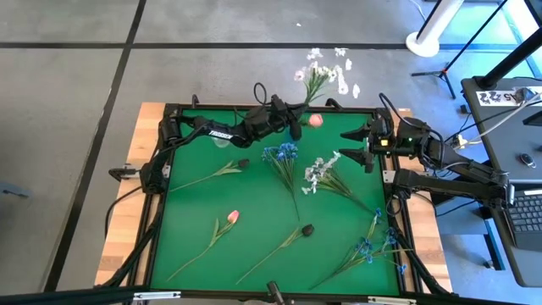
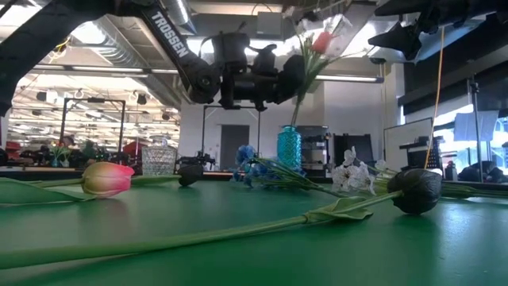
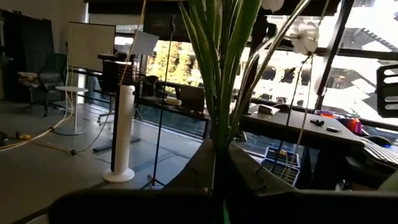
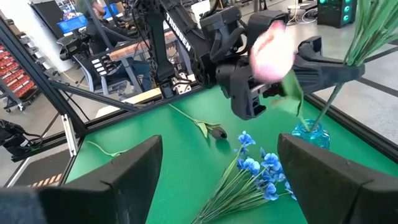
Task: Sort flowers into vase by color
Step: Put the left white flowers into the blue vase
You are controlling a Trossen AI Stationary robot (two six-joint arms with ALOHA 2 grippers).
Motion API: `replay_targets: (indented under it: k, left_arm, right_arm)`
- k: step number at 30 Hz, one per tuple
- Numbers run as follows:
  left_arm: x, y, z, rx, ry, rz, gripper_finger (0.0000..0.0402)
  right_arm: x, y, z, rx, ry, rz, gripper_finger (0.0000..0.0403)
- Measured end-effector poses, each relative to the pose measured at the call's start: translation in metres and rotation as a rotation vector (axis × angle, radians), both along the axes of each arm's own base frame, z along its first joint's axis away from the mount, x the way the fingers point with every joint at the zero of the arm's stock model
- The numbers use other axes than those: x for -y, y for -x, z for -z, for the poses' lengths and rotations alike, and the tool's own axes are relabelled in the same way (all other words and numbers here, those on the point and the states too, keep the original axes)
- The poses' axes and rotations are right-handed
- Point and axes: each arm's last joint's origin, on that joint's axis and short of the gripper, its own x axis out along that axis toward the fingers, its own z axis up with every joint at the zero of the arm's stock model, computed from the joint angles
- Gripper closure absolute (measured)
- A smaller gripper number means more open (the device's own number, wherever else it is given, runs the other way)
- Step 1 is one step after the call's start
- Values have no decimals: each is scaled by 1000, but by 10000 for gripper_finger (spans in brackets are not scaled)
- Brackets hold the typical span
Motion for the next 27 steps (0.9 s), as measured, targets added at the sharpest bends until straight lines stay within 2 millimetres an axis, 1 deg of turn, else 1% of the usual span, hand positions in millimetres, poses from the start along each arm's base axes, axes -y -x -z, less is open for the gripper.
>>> replay_targets:
  k: [7, 13, 15, 27]
  left_arm:
    - [-2, 1, 2, -10, 5, -11, 395]
    - [1, -1, 1, 3, 24, 110, 395]
    - [2, -1, 2, -2, 32, 125, 395]
    - [-16, 6, 10, -75, 74, 87, 395]
  right_arm:
    - [0, 0, 2, -21, -9, 0, 86]
    - [0, 1, 5, -54, -23, 0, 86]
    - [-1, 1, 6, -62, -26, 0, 86]
    - [-1, 1, 7, -69, -28, 0, 86]
